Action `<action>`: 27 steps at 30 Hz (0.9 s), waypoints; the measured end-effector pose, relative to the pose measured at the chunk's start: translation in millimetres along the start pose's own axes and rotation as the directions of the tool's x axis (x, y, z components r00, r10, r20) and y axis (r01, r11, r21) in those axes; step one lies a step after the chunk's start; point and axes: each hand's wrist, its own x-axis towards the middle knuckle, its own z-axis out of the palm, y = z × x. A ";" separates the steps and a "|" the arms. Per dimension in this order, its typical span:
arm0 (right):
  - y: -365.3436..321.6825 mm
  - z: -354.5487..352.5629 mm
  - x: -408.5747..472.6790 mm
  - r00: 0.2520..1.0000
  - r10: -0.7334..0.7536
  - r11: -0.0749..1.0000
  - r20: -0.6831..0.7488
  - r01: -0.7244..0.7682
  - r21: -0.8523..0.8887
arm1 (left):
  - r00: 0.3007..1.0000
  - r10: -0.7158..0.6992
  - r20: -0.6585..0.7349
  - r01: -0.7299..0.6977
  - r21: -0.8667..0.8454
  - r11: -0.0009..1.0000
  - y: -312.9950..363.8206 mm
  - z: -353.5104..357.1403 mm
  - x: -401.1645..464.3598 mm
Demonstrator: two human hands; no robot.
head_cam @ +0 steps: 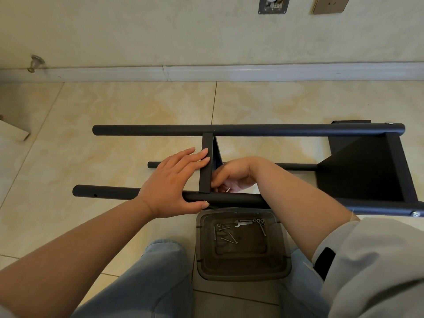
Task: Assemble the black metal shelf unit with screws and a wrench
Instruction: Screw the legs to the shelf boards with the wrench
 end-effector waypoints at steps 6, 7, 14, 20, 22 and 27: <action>0.9 -1.3 2.6 0.999 0.019 1.000 -0.032 -0.019 -0.008 | 1.000 0.008 -0.006 -0.008 0.002 1.000 -0.1 -0.3 -0.3; 0.9 -1.5 2.5 0.999 0.021 1.000 -0.031 -0.021 -0.008 | 1.000 0.007 -0.005 -0.007 0.002 1.000 -0.3 0.0 -0.3; 2.4 -2.8 2.6 1.000 0.023 1.000 -0.020 -0.023 0.008 | 1.000 0.001 0.005 -0.001 0.008 1.000 -0.8 0.1 -0.1; 1.4 -2.9 3.6 1.000 0.002 1.000 0.017 -0.001 -0.016 | 1.000 0.007 0.002 -0.007 0.016 1.000 -0.9 0.7 0.2; 2.3 -4.0 4.7 1.000 0.020 1.000 0.004 -0.019 -0.018 | 1.000 0.007 0.000 -0.007 0.012 1.000 -0.9 0.4 0.2; 2.8 -5.3 5.1 1.000 0.020 1.000 0.008 -0.020 -0.009 | 1.000 0.004 0.002 -0.004 0.006 1.000 -0.7 -0.2 0.0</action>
